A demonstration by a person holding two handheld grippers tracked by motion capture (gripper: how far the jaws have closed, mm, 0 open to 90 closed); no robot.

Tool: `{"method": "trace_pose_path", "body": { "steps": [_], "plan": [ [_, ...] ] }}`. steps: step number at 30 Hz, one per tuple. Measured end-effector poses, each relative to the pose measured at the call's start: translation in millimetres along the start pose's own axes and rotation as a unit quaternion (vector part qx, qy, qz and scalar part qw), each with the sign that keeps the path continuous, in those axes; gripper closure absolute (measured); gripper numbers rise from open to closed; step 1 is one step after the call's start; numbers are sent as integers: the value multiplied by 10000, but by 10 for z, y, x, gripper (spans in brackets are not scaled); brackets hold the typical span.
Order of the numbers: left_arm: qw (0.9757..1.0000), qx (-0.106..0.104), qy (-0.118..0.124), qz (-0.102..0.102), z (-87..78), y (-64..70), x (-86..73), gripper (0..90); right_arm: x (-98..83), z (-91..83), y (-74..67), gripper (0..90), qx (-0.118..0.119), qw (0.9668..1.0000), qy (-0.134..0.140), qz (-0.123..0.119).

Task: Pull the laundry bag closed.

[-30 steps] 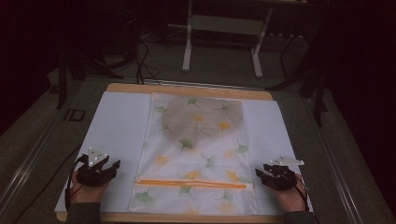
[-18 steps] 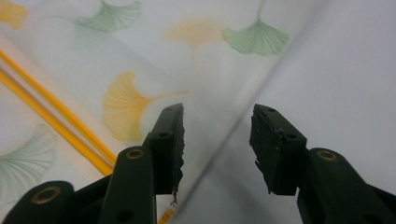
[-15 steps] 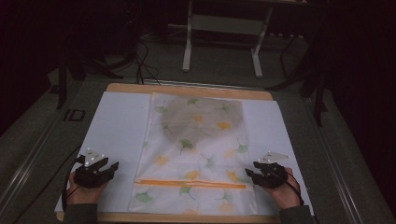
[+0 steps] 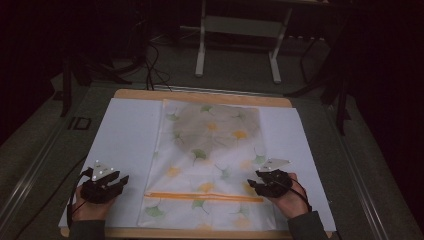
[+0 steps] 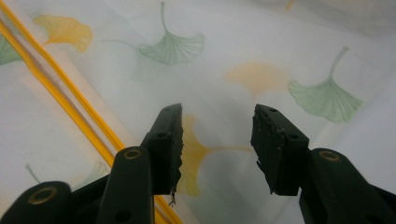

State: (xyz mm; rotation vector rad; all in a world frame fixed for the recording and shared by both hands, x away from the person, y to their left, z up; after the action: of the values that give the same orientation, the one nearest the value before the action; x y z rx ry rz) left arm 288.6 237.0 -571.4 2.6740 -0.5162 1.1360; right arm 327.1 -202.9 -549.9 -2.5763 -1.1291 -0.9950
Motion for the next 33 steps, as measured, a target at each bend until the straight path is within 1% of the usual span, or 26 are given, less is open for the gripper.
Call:
{"method": "trace_pose_path", "body": {
  "steps": [5, 8, 10, 13, 16, 22, 24, 25, 33],
  "plan": [
    [10000, -44, -16, 66, -2, 14, -1, 606, 81, 54, -93, 532, 80, 9998, -33, -197],
    [9999, -68, -27, 85, -6, 27, 1, 611, 117, 88, -149, 528, 124, 9996, -66, -251],
    [9999, -69, -29, 96, -7, 28, 1, 611, 128, 103, -162, 528, 127, 9995, -73, -293],
    [9998, -201, -37, 54, -8, 42, -11, 624, 168, 150, -233, 524, 200, 9989, -116, -396],
    [9997, -234, -29, 53, -15, 48, -11, 629, 201, 186, -289, 522, 245, 9987, -148, -421],
    [9994, -321, -46, 129, -5, 70, -10, 644, 293, 247, -409, 517, 364, 9975, -128, -587],
    [9994, -324, -52, 145, -3, 73, -8, 640, 309, 255, -428, 514, 398, 9974, -124, -593],
    [9992, -342, -56, 173, 2, 74, -5, 640, 347, 265, -449, 514, 435, 9974, -87, -564],
    [9993, -333, -84, 172, 14, 60, -19, 637, 457, 302, -545, 510, 535, 9962, 1, -681]
  ]
}}
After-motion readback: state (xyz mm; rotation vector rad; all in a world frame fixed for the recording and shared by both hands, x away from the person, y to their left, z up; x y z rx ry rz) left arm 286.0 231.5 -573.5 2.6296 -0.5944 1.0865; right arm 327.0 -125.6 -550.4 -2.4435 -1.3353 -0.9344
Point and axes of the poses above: each handheld gripper's, and its own axes: z roughly forward along the jaws, x roughly out of its top, y roughly to its right, the point moved 8 cm from there along z, roughly forward along the jaws, and after that the axes turned 3 degrees about -x, right-handed, at the moved point
